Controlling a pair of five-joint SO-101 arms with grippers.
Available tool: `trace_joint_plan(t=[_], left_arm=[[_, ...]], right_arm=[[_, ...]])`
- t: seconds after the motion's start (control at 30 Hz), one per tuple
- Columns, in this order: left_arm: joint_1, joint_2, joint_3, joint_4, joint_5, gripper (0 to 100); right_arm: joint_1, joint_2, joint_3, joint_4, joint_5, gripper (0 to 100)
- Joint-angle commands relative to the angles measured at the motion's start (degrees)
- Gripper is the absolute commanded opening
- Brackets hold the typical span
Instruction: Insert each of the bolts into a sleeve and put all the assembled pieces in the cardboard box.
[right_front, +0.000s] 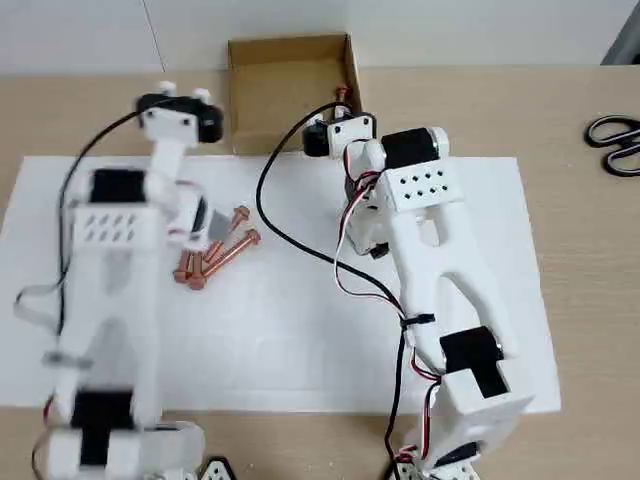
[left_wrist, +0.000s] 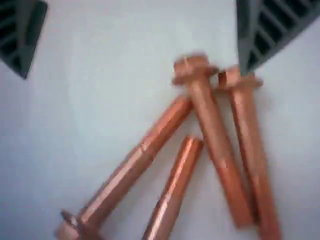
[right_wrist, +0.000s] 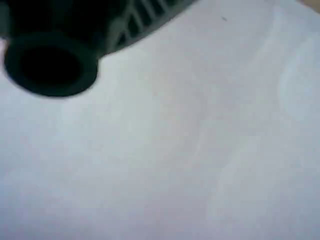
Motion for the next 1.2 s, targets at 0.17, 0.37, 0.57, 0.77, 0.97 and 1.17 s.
trace_joint_plan(t=[0.17, 0.37, 0.57, 0.77, 0.97, 1.17], left_arm=[[0.8, 23.9, -20.0, -2.9, -0.8, 25], [0.8, 35.7, -29.7, -2.7, -3.2, 25], [0.8, 43.2, -36.5, -2.7, -3.2, 22], [0.9, 48.4, -40.7, -2.6, -3.2, 13], [2.2, 49.7, -40.7, -2.6, -3.2, 7], [4.8, 49.4, -40.9, -0.7, -2.9, 3]], right_arm=[[0.0, -3.6, -0.4, 0.8, 0.4, 0.6], [0.0, -3.6, -0.4, 0.8, 0.4, 0.6], [0.0, -3.6, -0.4, 0.7, 0.4, 0.6], [0.0, -3.6, -0.4, 0.7, 0.4, 0.6], [0.0, -3.1, -0.4, 0.7, 0.4, 0.6], [0.0, -3.1, -0.4, 0.7, 0.4, 0.6]])
